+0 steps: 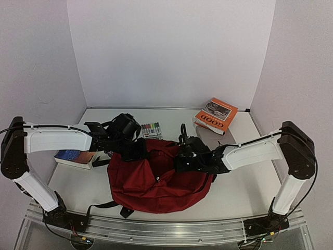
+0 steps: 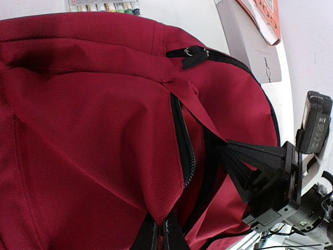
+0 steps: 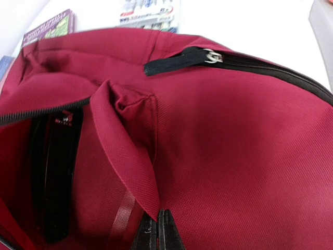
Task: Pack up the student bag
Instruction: Adjust the student bag at the center of the board, then pick up the stationery from the center of the board, then place the stationery in the student bag.
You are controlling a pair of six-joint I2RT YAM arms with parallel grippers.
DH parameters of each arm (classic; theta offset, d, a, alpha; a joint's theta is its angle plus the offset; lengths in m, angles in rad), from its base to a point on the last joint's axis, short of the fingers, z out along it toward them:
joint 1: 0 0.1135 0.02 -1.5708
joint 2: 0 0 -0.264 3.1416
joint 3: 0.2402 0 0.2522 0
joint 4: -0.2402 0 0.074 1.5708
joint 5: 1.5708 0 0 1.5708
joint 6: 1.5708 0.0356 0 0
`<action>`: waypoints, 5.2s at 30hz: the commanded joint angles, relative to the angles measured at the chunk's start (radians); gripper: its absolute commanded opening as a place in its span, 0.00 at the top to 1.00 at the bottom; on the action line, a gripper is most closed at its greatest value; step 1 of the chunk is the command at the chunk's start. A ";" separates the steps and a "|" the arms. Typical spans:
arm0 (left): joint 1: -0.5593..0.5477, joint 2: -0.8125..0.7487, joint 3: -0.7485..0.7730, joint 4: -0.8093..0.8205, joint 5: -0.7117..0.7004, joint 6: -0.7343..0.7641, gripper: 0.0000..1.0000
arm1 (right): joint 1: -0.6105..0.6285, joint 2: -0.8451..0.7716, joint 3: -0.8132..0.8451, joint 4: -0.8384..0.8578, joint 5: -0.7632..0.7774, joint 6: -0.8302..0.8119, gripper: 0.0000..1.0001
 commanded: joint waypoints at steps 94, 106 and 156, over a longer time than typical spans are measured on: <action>0.514 0.837 0.708 0.142 0.524 0.209 0.50 | -0.350 0.866 1.125 0.010 -0.761 -0.004 0.38; 0.513 0.674 0.582 0.326 0.637 0.132 0.53 | -0.349 0.673 0.900 0.252 -0.829 0.086 0.41; 0.260 -0.057 -0.199 0.271 0.509 0.110 0.44 | -0.135 -0.174 -0.190 0.374 -0.602 0.076 0.19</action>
